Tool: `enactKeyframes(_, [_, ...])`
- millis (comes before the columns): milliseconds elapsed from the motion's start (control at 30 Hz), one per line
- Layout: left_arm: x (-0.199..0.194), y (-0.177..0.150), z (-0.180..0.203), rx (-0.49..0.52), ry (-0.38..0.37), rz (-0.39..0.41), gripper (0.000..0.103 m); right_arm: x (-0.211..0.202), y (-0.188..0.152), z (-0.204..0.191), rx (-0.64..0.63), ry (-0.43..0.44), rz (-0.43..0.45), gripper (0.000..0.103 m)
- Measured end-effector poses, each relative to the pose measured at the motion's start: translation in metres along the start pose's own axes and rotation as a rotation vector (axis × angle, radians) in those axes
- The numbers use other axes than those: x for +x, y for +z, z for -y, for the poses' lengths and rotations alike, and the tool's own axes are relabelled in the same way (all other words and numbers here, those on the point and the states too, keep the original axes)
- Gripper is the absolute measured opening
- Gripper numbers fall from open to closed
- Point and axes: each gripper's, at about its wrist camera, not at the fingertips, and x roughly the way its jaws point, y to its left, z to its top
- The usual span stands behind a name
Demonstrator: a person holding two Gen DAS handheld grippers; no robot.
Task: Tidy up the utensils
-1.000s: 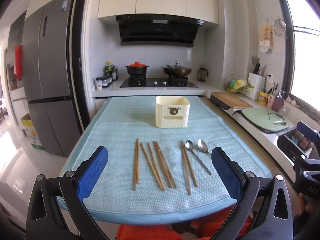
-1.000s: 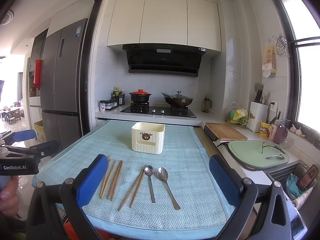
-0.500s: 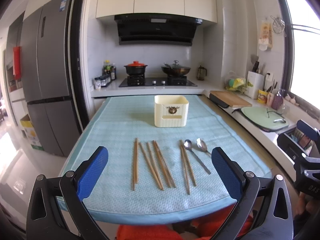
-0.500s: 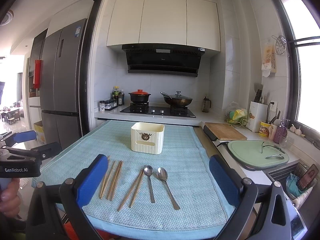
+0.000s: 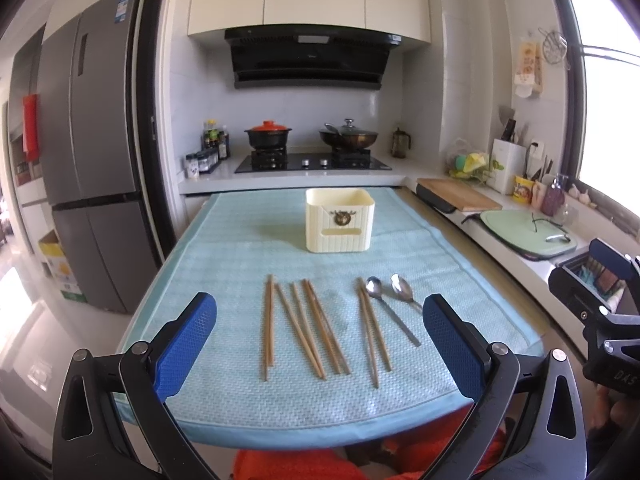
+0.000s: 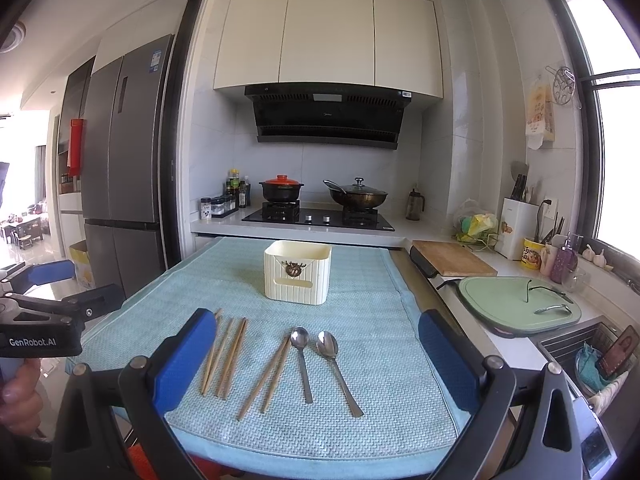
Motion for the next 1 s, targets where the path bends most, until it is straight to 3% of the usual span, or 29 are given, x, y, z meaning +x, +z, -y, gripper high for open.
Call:
enactKeyframes(767, [0.002, -0.002, -0.004, -0.006, -0.017, -0.018, 0.103, 0.007, -0.005, -0.002, 0.003, 0.009, -0.014, 0.103])
enactKeyframes(1000, [0.02, -0.002, -0.022, -0.082, -0.047, -0.084, 0.103, 0.017, -0.007, -0.008, -0.012, 0.034, -0.046, 0.103])
